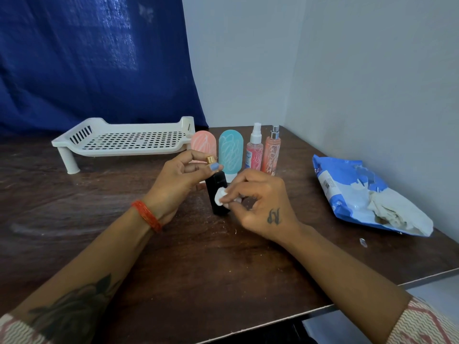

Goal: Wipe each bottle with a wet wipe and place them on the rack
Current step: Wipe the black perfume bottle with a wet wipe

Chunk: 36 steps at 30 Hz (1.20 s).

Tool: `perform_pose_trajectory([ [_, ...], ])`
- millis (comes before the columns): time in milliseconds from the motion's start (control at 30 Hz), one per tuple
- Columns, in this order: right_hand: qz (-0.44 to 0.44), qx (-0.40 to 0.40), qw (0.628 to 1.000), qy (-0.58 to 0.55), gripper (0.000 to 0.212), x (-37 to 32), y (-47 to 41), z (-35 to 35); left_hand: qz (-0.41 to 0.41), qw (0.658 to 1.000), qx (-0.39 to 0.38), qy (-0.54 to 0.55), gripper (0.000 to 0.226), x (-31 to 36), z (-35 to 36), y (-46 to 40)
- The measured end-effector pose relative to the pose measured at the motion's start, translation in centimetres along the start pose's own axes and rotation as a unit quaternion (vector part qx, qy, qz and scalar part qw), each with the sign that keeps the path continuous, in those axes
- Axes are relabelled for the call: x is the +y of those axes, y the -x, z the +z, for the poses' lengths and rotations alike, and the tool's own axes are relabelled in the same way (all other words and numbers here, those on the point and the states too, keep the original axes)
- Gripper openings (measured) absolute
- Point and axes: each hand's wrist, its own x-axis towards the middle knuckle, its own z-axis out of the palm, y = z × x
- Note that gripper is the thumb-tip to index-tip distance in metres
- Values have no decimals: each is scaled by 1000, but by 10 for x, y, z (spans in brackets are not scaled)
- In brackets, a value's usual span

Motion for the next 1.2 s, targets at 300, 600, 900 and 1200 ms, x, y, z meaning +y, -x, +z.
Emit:
perform_pose_trajectory([
  [300,44,17,998,39,13,3,2,0,-4,1000,4,3,34,1,1,0],
  [600,-11,-81,997,-3,15,-1,1,-1,-1,1000,-2,1,30,-2,-1,-1],
  [900,55,31,996,70,9,6,0,-3,7,999,-47,9,27,-3,-1,-2],
  [1200,45,72,996,-8,18,6,-6,-2,30,995,-92,8,40,0,-1,1],
])
